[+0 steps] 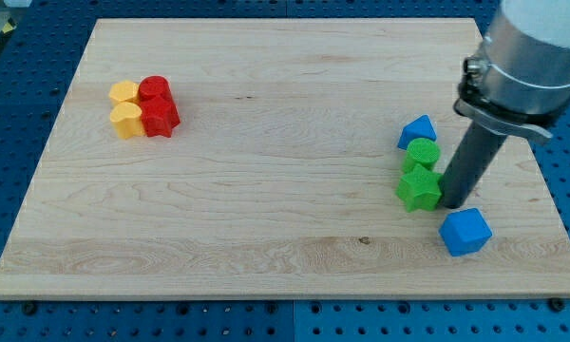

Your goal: Move the blue cube to the bottom right

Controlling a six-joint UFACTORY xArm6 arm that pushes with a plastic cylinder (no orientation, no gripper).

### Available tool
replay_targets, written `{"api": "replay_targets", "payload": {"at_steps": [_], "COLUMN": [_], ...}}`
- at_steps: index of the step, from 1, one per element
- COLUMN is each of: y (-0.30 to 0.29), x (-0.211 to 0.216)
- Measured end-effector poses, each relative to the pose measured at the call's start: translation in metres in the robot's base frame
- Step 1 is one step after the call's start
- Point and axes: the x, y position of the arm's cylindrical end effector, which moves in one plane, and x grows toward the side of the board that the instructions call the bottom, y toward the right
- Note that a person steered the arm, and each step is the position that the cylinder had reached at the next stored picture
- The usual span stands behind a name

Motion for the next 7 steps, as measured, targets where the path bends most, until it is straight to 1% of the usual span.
{"api": "replay_targets", "payload": {"at_steps": [1, 2, 3, 4, 7], "y": [0.001, 0.024, 0.043, 0.046, 0.053], "x": [0.004, 0.019, 0.025, 0.027, 0.086]}}
